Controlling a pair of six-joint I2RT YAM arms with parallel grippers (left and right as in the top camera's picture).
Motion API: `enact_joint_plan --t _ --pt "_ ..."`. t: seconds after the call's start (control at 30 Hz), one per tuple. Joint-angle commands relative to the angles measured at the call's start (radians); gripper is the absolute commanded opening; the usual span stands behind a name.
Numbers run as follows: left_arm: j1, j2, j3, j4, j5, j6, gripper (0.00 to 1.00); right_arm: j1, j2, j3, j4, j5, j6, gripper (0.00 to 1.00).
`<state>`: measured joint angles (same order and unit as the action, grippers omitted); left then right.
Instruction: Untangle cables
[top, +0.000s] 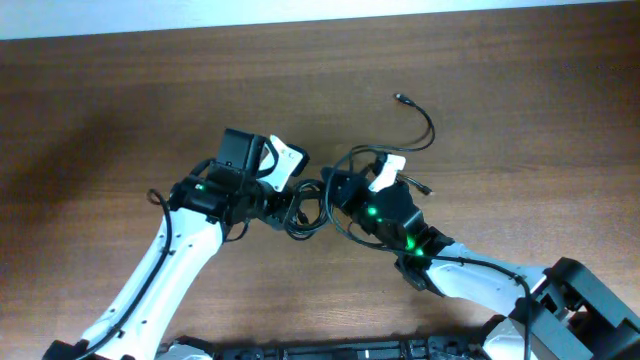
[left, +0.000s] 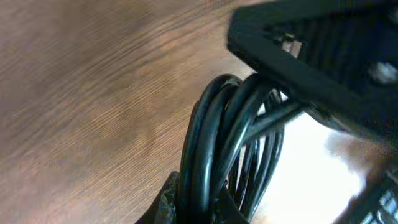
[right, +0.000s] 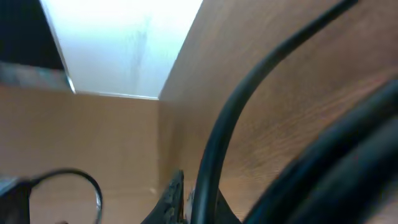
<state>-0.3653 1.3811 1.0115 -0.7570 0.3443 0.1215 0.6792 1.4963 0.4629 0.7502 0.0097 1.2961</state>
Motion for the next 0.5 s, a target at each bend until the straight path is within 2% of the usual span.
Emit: enact_joint_plan --t 0.0,0.07,0.1,0.13,0.2,0.23,0.27,0.47 --pt "0.031 -0.018 0.004 0.008 -0.376 -0.262 0.0 -0.013 -0.003 -0.009 -0.01 0.027 -0.253 0.04" --pt "0.058 -0.018 0.004 0.032 -0.37 -0.395 0.02 -0.04 -0.005 -0.009 -0.013 -0.003 -0.253 0.04" --pt "0.067 -0.018 0.004 0.074 -0.268 -0.397 0.05 -0.045 -0.005 -0.009 -0.013 -0.032 -0.253 0.04" --pt "0.067 -0.018 0.004 0.114 -0.18 -0.397 0.15 -0.045 -0.005 -0.009 -0.013 -0.032 -0.252 0.04" --pt "0.066 -0.018 0.003 0.117 -0.164 -0.397 0.38 -0.045 -0.005 -0.009 -0.013 -0.032 -0.252 0.04" --pt "0.066 -0.018 0.003 0.117 -0.164 -0.397 0.56 -0.045 -0.005 -0.009 -0.013 -0.031 -0.252 0.04" --pt "0.066 -0.018 0.003 0.117 -0.164 -0.398 1.0 -0.045 -0.005 -0.009 -0.013 -0.031 -0.252 0.04" --pt "0.066 0.029 0.003 0.109 -0.108 -0.431 0.99 -0.045 -0.003 -0.009 -0.02 0.003 -0.252 0.04"
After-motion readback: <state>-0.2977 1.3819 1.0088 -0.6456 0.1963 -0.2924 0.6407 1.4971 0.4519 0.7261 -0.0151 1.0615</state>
